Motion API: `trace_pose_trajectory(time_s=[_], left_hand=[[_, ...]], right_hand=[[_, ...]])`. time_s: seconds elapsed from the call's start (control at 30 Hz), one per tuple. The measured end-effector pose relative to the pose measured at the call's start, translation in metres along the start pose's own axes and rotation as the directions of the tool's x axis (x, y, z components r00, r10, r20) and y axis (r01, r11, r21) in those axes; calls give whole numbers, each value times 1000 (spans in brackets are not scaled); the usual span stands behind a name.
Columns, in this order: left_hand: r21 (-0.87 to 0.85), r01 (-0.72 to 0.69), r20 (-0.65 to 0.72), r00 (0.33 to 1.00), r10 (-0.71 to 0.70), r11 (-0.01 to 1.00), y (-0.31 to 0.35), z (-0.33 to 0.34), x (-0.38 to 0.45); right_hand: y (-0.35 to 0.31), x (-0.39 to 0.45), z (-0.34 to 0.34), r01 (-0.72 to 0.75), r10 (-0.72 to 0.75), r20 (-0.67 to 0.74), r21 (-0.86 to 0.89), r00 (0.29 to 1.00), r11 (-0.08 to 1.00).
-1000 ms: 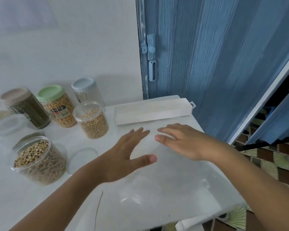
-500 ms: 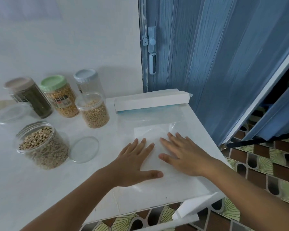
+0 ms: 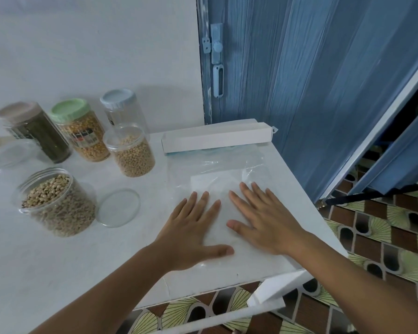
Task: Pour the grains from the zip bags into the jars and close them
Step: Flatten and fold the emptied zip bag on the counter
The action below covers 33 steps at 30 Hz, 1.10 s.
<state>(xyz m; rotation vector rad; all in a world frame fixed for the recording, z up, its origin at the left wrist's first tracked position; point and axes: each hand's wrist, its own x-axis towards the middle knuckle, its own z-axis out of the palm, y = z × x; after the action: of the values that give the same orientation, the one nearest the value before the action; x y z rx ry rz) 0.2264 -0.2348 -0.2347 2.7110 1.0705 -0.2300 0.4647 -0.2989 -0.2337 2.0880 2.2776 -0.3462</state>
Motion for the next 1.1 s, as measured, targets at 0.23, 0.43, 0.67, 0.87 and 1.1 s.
trace_pose_trajectory(time_s=[0.23, 0.43, 0.67, 0.87, 1.1], left_hand=[[-3, 4, -9, 1000, -4, 1000, 0, 1, -1], [-4, 6, -9, 1000, -6, 1000, 0, 0, 0], [-30, 1, -10, 1000, -1, 1000, 0, 0, 0], [-275, 4, -28, 1000, -13, 962, -3, -12, -2], [-682, -115, -482, 814, -325, 723, -16, -38, -20]], right_hand=[[0, 0, 2, 1, -1, -16, 8, 1000, 1000], [0, 1, 2, -1, 1, -17, 3, 1000, 1000], [0, -1, 0, -10, 10, 18, 9, 1000, 1000], [8, 6, -36, -64, -22, 299, 274, 954, 960], [2, 34, -79, -109, 78, 113, 297, 991, 949]])
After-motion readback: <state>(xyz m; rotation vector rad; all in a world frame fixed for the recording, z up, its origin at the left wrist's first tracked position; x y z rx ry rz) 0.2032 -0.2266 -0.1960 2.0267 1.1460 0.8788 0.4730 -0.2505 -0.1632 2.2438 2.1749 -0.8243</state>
